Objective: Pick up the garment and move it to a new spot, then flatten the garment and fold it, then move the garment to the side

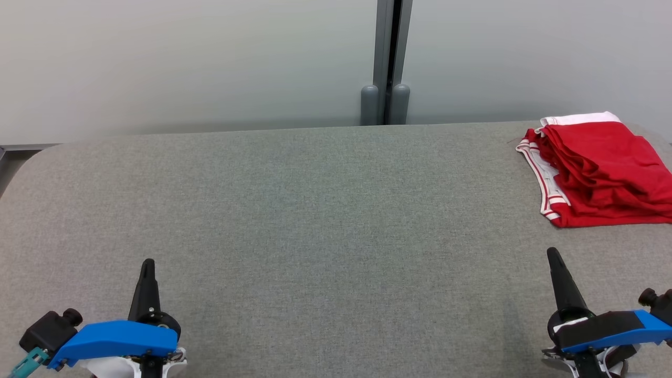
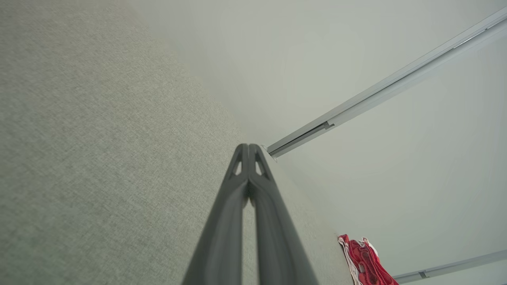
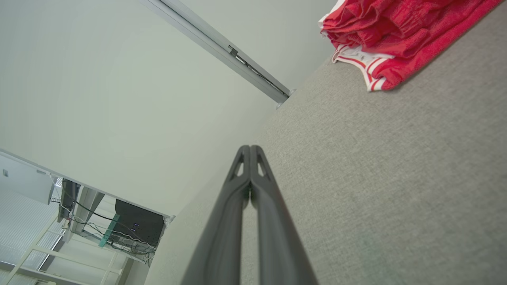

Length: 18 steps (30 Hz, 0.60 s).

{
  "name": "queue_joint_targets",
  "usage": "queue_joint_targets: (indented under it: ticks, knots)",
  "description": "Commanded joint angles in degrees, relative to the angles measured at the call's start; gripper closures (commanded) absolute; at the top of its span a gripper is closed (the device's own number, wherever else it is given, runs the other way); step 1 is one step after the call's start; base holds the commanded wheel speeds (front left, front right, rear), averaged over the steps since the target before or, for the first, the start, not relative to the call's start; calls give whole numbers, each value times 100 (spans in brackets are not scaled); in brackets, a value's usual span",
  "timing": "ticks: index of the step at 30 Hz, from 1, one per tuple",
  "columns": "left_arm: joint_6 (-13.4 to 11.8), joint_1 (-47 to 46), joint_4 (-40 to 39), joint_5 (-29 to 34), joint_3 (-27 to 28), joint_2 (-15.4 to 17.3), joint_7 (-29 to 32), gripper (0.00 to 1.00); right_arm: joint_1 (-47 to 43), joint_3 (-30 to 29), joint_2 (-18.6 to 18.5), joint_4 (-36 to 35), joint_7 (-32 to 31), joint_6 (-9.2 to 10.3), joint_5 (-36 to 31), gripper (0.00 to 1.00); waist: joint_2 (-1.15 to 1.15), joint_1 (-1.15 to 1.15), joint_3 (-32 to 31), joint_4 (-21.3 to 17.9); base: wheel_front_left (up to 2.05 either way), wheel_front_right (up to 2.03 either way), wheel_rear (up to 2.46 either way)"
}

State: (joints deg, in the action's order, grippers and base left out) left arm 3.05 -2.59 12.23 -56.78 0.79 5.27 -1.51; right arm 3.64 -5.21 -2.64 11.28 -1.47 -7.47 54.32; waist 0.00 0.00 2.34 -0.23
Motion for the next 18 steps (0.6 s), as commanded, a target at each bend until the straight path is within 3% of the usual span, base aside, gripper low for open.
queue_joint_targets:
  ticks: [1,18]
  knots:
    - [29,-157,-49,-129,30,16,30,100,151,-23,-25,-44,-27,-2,145,100,0,0,-2,0,0,0,0]
    - [160,-228,19,-1131,196,-64,258,100,191,-56,-29,50,-169,-3,1216,100,0,0,-52,6,0,0,0]
